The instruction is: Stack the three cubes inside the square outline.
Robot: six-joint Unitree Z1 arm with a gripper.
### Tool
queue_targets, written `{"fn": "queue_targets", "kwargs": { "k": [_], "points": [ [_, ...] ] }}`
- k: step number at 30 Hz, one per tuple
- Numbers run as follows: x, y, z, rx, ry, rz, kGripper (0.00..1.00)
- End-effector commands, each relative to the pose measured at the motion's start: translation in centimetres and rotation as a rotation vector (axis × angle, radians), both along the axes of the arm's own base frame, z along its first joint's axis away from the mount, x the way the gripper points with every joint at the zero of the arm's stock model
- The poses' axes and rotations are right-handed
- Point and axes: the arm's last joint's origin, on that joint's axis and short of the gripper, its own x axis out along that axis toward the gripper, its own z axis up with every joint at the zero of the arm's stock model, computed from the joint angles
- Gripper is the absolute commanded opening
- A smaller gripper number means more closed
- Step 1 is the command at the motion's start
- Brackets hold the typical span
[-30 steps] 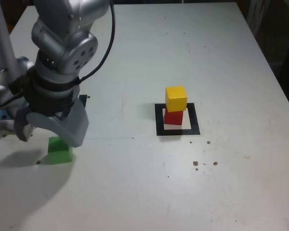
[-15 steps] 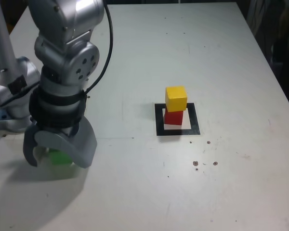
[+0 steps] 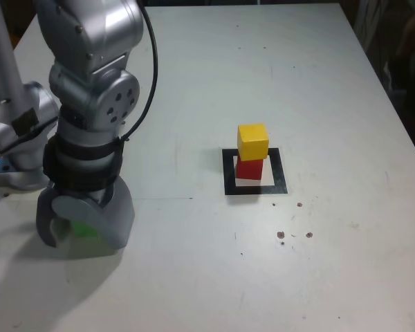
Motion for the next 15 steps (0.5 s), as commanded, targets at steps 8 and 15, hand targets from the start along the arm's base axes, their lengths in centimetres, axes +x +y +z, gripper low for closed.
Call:
{"fn": "queue_targets", "kwargs": {
  "k": [8, 15],
  "points": [
    [0.33, -0.10, -0.25, 0.011, -0.032, -0.002, 0.42],
    [0.83, -0.19, 0.48, 0.035, -0.046, -0.003, 0.31]
  ]
}}
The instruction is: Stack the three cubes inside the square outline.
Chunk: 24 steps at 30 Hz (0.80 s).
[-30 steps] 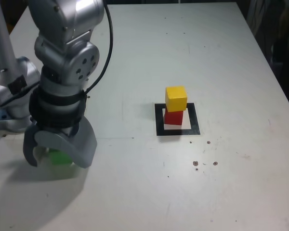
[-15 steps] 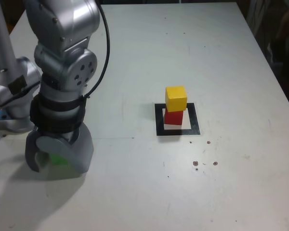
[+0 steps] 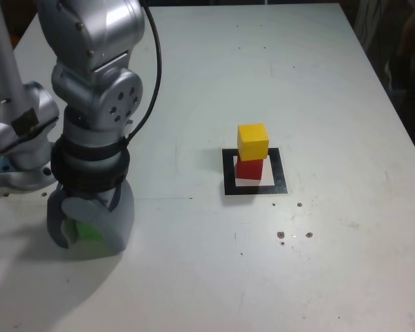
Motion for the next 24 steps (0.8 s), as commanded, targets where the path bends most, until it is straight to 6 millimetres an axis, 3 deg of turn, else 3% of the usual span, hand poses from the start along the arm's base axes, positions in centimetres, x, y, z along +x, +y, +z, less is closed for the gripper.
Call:
{"fn": "queue_targets", "kwargs": {
  "k": [1, 15, 19, 24],
  "points": [
    [0.3, 0.1, 0.5, 0.026, 0.006, 0.004, 0.30],
    [2.8, 1.4, 7.9, 0.114, -0.075, 0.059, 0.14],
    [4.9, 1.8, 11.4, 0.149, -0.153, 0.041, 0.14],
    [7.4, 3.7, 16.1, 0.153, -0.214, 0.014, 0.14]
  ]
}}
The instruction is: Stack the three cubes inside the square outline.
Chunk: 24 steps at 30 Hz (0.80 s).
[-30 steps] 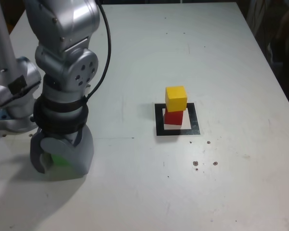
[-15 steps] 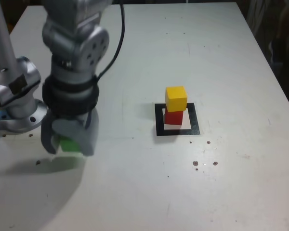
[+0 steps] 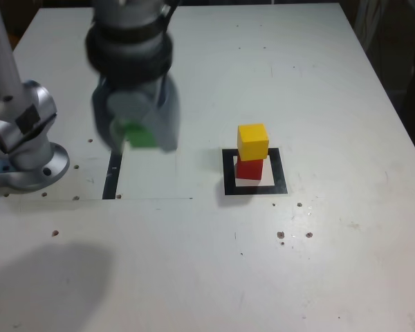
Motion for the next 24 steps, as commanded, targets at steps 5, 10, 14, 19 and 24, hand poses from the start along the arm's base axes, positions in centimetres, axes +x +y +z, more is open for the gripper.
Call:
{"fn": "queue_targets", "kwargs": {
  "k": [5, 10, 14, 19, 24],
  "points": [
    [4.0, 2.0, 4.7, -0.052, -0.128, 0.024, 0.14],
    [8.1, 2.3, 4.6, -0.056, -0.133, -0.002, 0.14],
    [10.9, 2.9, 3.2, -0.039, -0.096, -0.009, 0.14],
    [13.2, 4.2, 1.2, -0.031, -0.044, 0.012, 0.15],
    [14.4, 5.1, 0.0, -0.051, -0.017, 0.027, 0.15]
  ]
}}
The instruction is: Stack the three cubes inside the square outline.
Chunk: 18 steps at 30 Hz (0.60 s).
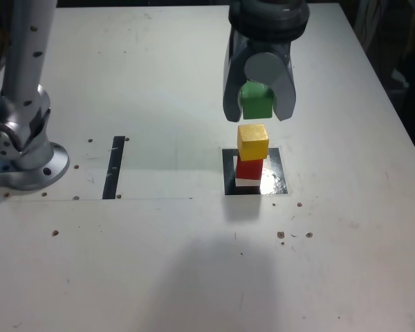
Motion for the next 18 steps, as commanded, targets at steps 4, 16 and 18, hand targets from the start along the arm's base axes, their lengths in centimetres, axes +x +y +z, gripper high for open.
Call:
{"fn": "queue_targets", "kwargs": {
  "k": [4, 16, 18],
  "points": [
    [0.8, 1.0, -1.5, -0.025, 0.050, 0.010, 0.18],
    [1.0, 1.8, -2.7, -0.046, 0.091, 0.014, 0.20],
    [1.0, 1.9, -2.8, -0.046, 0.092, 0.015, 0.20]
  ]
}}
